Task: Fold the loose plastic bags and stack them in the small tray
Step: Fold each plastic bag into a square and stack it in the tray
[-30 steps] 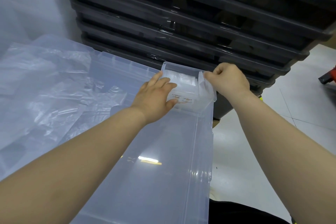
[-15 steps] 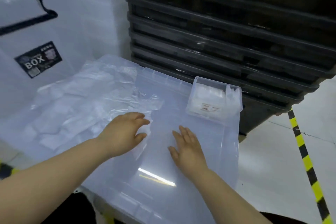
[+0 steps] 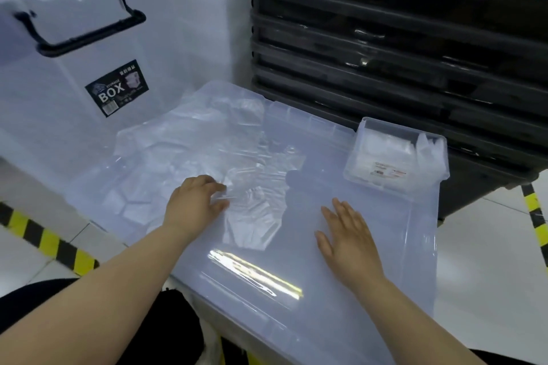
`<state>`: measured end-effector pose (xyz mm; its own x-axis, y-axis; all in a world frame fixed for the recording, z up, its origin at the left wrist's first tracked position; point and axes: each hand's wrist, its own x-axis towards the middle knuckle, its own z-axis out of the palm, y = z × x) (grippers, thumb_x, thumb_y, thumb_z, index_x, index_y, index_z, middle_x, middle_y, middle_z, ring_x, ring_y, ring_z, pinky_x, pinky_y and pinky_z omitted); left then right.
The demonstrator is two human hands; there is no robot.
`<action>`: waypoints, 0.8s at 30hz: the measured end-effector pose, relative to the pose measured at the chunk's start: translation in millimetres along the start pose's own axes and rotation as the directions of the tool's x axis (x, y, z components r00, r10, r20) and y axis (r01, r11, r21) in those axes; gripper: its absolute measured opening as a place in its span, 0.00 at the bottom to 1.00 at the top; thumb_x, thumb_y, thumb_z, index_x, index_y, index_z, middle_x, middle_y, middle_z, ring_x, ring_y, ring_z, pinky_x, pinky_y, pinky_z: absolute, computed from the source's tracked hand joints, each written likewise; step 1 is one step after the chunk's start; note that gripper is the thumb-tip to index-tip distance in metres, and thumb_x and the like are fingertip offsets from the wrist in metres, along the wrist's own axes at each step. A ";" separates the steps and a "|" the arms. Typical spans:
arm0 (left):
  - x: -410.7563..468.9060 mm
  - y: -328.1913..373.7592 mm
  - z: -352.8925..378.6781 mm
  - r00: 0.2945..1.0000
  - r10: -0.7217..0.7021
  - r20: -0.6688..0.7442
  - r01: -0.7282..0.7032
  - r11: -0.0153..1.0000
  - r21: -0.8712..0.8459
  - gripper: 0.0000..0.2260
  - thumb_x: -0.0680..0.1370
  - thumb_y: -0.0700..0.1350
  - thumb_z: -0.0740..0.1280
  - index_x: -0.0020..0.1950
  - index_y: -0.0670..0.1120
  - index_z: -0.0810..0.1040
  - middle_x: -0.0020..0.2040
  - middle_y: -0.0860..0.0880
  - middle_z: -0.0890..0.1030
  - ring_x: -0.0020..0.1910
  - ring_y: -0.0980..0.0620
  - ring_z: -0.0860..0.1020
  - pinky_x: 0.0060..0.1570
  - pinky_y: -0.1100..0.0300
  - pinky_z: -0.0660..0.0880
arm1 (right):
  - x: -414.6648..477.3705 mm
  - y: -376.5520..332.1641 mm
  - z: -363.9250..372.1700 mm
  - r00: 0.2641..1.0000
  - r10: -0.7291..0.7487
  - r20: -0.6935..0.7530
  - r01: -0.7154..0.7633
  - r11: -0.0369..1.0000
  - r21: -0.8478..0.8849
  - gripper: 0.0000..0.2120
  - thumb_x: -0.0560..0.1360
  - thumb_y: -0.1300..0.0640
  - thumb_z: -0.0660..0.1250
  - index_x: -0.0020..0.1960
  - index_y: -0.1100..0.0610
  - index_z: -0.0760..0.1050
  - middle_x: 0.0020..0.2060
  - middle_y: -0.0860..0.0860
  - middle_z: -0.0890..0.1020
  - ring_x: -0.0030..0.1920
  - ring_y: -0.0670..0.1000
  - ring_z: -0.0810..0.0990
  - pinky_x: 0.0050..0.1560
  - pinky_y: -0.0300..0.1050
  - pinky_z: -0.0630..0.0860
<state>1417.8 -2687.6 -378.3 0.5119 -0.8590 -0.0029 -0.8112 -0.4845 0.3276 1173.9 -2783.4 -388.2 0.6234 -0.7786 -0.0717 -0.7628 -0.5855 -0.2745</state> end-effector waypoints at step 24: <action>-45.4 59.3 -13.2 0.847 0.491 -0.203 -0.528 0.821 -0.216 0.15 0.68 0.59 0.61 0.34 0.52 0.82 0.33 0.59 0.82 0.39 0.59 0.75 0.41 0.71 0.65 | 13.6 -30.9 -9.9 0.738 -0.449 -0.503 0.458 0.882 -0.116 0.12 0.67 0.56 0.59 0.40 0.55 0.82 0.42 0.50 0.84 0.49 0.50 0.71 0.46 0.41 0.64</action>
<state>1350.2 -2675.2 -346.2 0.0926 -0.9319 0.3507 -0.8756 0.0915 0.4743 1204.2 -2778.2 -371.2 0.7164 -0.4254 0.5530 -0.4071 -0.8986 -0.1638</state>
